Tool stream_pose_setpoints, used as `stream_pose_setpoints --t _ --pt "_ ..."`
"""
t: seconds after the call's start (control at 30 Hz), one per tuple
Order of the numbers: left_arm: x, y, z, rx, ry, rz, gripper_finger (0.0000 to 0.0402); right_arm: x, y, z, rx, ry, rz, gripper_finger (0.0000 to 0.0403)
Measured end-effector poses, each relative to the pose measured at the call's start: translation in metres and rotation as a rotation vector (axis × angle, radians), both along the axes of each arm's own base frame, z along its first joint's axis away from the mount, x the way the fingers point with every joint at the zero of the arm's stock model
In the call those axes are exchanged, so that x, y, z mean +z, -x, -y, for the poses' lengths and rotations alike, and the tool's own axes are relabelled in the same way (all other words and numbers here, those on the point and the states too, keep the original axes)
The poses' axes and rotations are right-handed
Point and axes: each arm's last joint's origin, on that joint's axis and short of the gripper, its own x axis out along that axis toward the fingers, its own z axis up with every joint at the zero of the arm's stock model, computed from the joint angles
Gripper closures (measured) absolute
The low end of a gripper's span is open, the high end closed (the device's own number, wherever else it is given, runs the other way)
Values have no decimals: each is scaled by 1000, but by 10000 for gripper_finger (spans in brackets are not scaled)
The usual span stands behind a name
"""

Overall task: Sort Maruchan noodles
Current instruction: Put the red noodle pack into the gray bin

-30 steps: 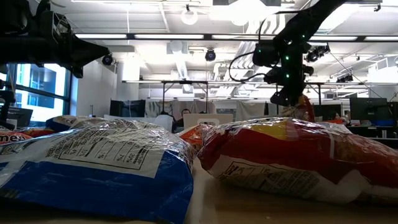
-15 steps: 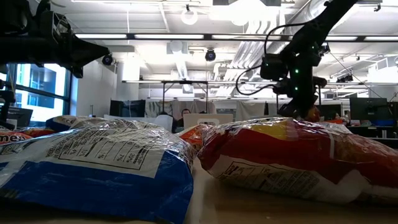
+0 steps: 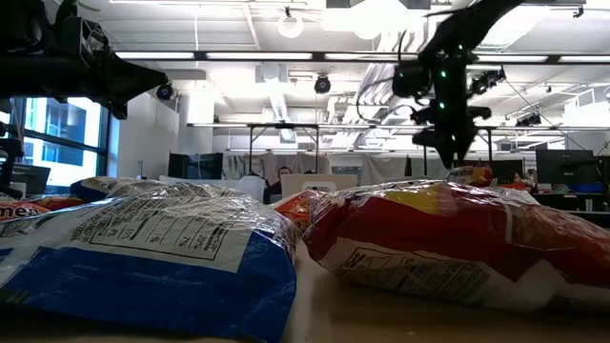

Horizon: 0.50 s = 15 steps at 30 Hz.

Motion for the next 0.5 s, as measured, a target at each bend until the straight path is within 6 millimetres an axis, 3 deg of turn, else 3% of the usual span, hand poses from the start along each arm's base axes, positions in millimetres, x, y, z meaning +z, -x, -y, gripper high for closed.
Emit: stream_pose_setpoints --t 0.13,0.27,0.5 --pt "0 0 0 0 0 0 401 5 -10 2 94 -9 76 300" --pt "0 0 0 0 0 0 401 -10 -7 2 143 -89 147 389" --pt "0 0 0 0 0 0 401 -41 14 2 89 -204 152 384"
